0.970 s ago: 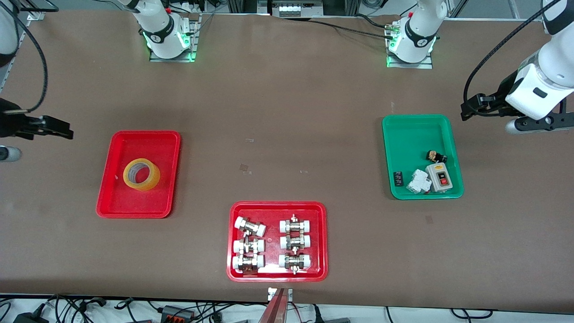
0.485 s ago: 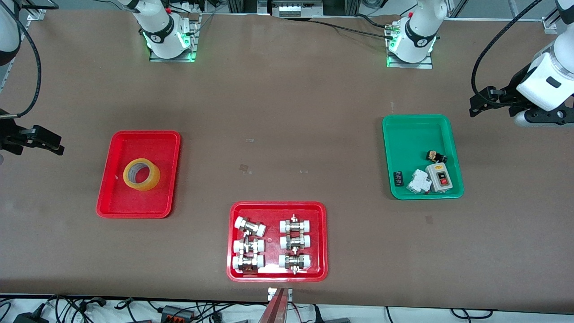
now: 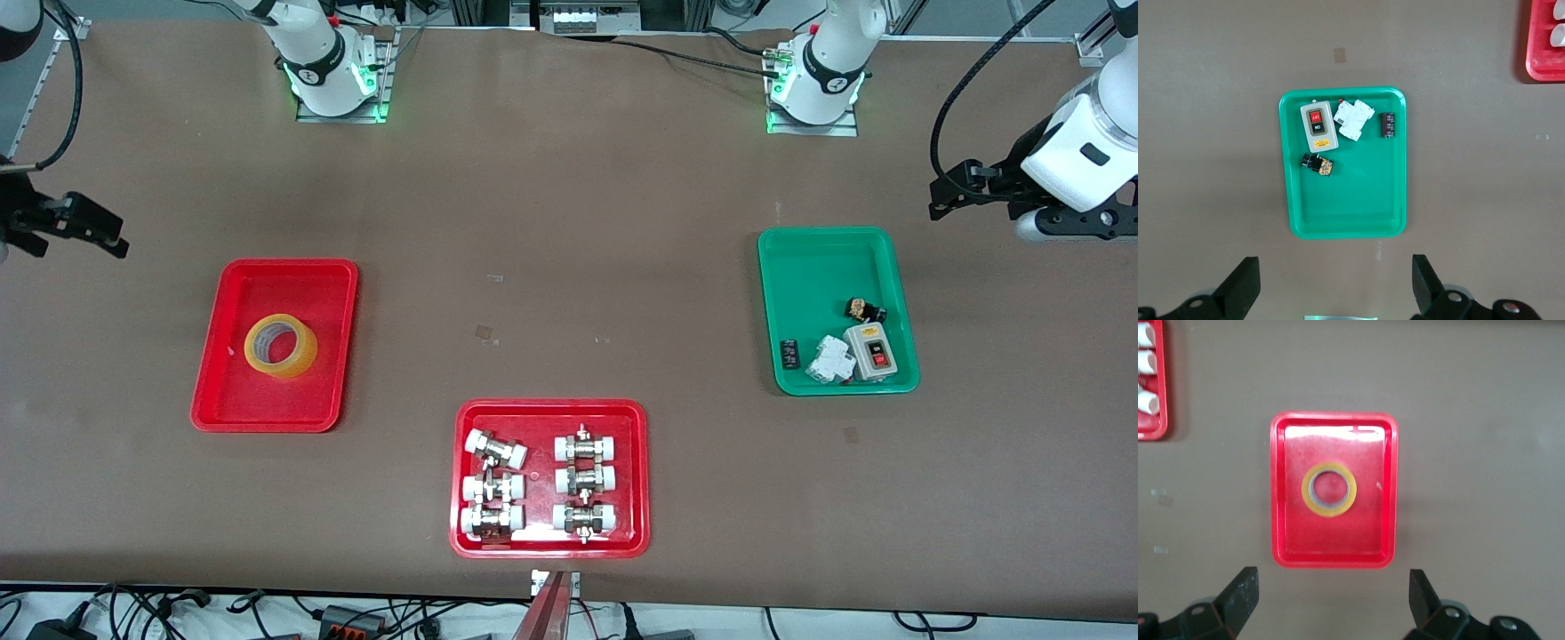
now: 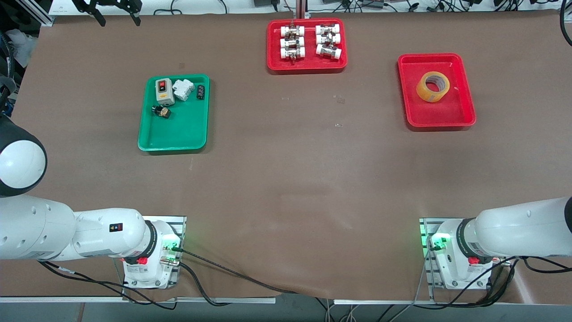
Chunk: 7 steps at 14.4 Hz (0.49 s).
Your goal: Left arm passes tape to right arm into tray
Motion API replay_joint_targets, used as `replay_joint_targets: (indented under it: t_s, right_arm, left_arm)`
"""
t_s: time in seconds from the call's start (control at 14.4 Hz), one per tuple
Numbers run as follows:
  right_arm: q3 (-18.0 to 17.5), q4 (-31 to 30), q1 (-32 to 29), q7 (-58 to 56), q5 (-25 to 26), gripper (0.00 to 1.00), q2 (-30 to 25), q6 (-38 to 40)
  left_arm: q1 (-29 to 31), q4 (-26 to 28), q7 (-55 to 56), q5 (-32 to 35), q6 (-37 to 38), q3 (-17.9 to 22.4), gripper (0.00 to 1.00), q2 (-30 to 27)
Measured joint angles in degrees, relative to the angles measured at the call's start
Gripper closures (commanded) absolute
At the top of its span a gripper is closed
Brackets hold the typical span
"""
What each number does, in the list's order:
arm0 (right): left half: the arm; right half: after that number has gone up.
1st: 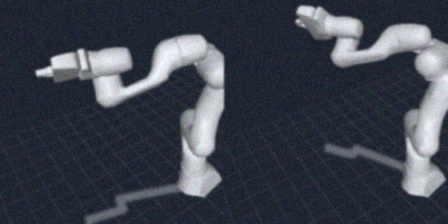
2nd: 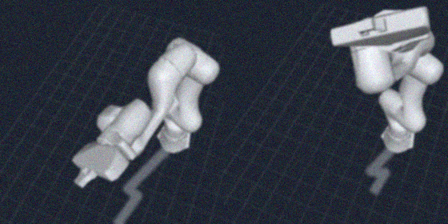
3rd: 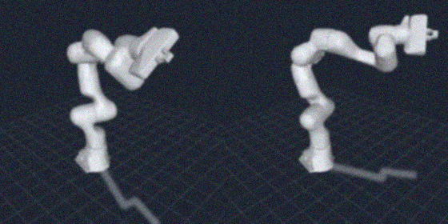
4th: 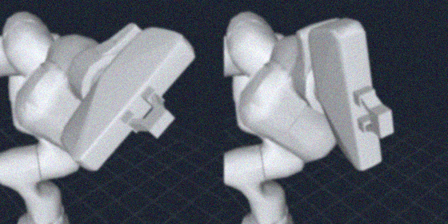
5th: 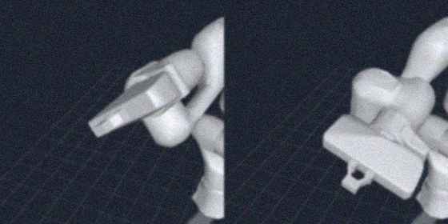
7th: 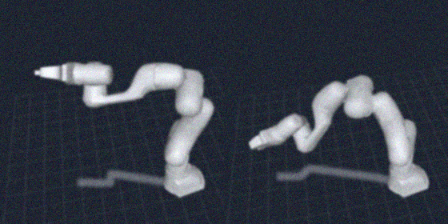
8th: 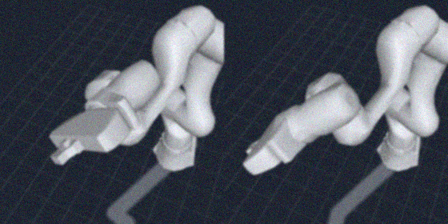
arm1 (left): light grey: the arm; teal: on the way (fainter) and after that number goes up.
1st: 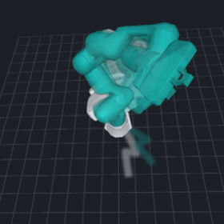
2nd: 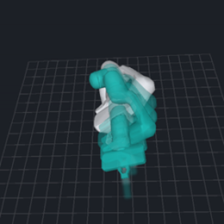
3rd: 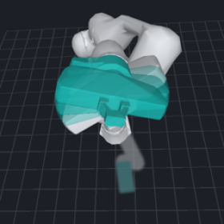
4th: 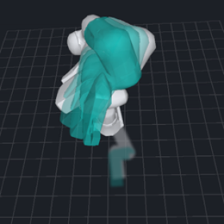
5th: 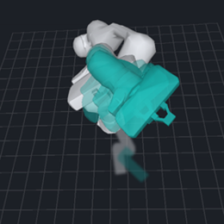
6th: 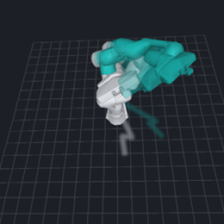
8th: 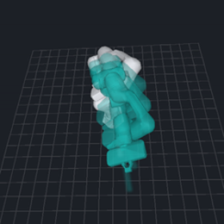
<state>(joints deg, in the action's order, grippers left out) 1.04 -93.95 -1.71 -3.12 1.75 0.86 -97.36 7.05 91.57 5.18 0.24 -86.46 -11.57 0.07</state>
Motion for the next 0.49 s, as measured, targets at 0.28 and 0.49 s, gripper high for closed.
replay_joint_targets:
  t_s: [0.28,0.49]
  right_arm:
    - [0.0,-2.0,0.0,0.0,-1.3,0.0,-0.9,0.4]
    - [-0.2,-2.0,0.0,0.0,-1.8,0.0,-1.3,0.4]
  left_arm:
    - [0.0,0.0,0.0,0.0,0.0,0.0,0.0,0.0]
    - [0.0,-0.2,0.0,0.0,0.1,0.0,0.0,0.0]
